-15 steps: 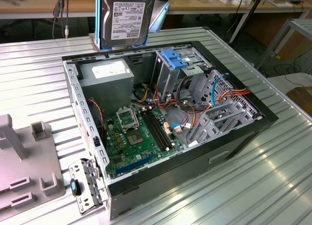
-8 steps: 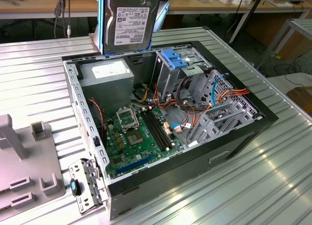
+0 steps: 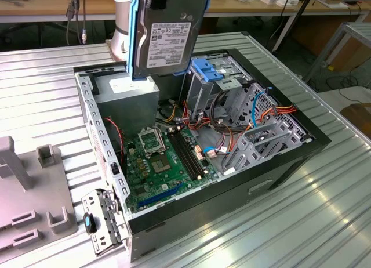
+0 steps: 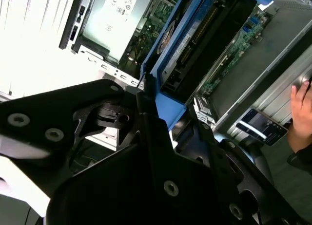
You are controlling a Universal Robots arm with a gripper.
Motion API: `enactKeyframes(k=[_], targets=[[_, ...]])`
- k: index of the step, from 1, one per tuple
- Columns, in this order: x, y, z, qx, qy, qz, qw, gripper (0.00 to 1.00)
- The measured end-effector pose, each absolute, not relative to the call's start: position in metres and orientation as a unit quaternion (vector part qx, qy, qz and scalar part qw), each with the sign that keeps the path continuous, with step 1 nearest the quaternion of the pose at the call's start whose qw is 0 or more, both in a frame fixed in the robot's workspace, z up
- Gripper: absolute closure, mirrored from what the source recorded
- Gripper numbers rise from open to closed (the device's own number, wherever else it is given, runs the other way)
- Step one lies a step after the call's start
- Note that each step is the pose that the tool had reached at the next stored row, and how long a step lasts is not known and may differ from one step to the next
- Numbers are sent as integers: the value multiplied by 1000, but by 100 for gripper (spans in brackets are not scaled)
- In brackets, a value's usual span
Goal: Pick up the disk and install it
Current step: 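Pick up the disk, then insert the disk into the insertion slot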
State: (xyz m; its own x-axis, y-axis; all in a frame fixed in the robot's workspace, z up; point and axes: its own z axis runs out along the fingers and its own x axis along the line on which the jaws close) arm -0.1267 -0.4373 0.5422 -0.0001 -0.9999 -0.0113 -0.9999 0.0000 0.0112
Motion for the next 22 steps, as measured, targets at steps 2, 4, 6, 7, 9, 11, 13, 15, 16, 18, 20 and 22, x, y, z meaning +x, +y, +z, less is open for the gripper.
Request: enactKeyframes(k=[2,4,6,7,9,11,13,15,16,18,20,22], targets=[[-119,-438,542,-707,707,8,0,63],[-111,-438,541,-707,707,8,0,63],[-106,-442,540,-707,707,8,0,63],[-104,-448,539,-707,707,8,0,63],[-102,-454,538,-707,707,8,0,63],[-102,-454,538,-707,707,8,0,63],[-102,-454,538,-707,707,8,0,63],[-102,-455,538,-707,707,8,0,63],[-102,-455,538,-707,707,8,0,63],[-102,-455,538,-707,707,8,0,63],[-102,-455,538,-707,707,8,0,63],[-102,-455,538,-707,707,8,0,63]])
